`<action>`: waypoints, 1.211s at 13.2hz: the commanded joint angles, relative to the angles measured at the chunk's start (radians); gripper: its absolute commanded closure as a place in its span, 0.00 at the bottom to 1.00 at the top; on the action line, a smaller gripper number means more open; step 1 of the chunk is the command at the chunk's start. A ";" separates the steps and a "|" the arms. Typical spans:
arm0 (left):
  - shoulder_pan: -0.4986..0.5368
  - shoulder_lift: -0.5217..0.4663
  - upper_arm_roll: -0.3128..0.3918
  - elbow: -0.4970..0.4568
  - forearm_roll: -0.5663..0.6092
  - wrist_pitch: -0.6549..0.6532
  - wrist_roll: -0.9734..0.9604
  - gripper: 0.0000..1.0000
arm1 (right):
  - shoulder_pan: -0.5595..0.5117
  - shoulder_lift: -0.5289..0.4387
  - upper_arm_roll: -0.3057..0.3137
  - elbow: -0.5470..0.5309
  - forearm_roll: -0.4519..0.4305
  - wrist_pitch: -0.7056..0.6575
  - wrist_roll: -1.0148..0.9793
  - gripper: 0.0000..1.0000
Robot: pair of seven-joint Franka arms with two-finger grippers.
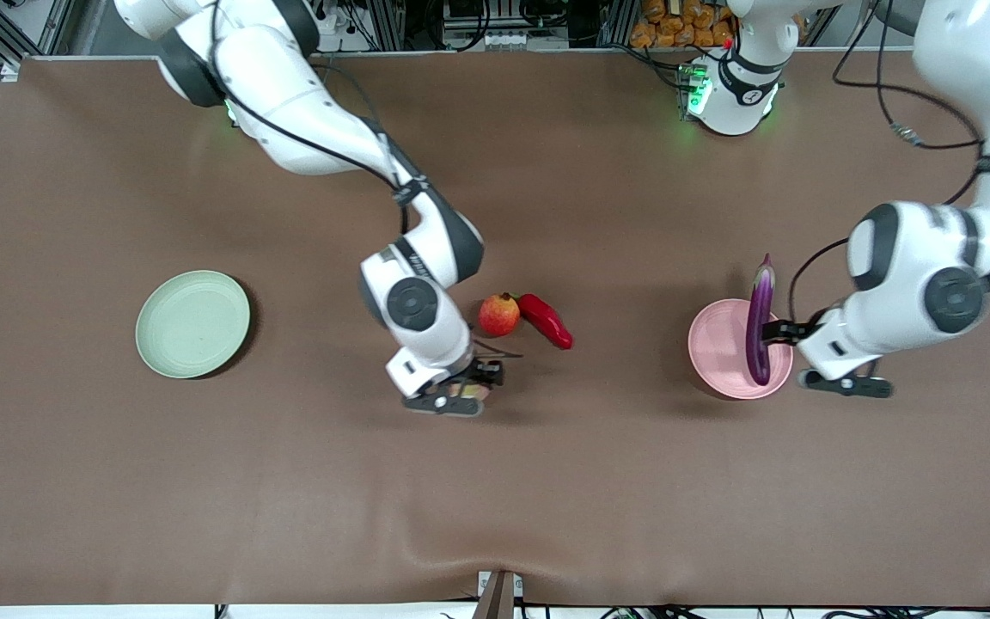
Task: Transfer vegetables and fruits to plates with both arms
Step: 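Release the eggplant on the pink plate while the right gripper lifts the peach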
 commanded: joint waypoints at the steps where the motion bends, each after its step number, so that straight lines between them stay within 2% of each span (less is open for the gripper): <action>1: 0.011 -0.013 -0.004 0.222 -0.016 -0.278 0.004 0.00 | -0.180 -0.121 0.106 -0.023 0.001 -0.206 -0.107 1.00; 3: 0.012 -0.064 0.002 0.316 -0.016 -0.409 -0.003 0.00 | -0.268 -0.227 0.118 -0.044 0.001 -0.331 -0.239 1.00; 5: 0.038 -0.149 0.009 0.318 -0.014 -0.416 -0.020 0.00 | -0.338 -0.313 0.120 -0.142 0.001 -0.380 -0.290 1.00; 8: 0.057 -0.223 0.003 0.323 -0.016 -0.420 -0.017 0.00 | -0.447 -0.457 0.115 -0.409 0.000 -0.316 -0.493 1.00; 10: 0.054 -0.265 0.007 0.324 -0.019 -0.420 0.001 0.00 | -0.515 -0.526 0.114 -0.544 0.000 -0.290 -0.637 1.00; 11: 0.031 -0.312 0.039 0.315 -0.042 -0.420 -0.006 0.00 | -0.548 -0.546 0.115 -0.593 0.000 -0.290 -0.691 1.00; 13: -0.099 -0.351 0.163 0.283 -0.083 -0.458 -0.064 0.00 | -0.602 -0.583 0.112 -0.690 -0.002 -0.284 -0.794 1.00; 14: -0.155 -0.367 0.202 0.269 -0.097 -0.482 -0.096 0.00 | -0.634 -0.597 0.111 -0.738 -0.006 -0.270 -0.834 1.00; 16: -0.186 -0.421 0.220 0.210 -0.102 -0.497 -0.117 0.00 | -0.693 -0.623 0.109 -0.852 -0.025 -0.200 -0.911 1.00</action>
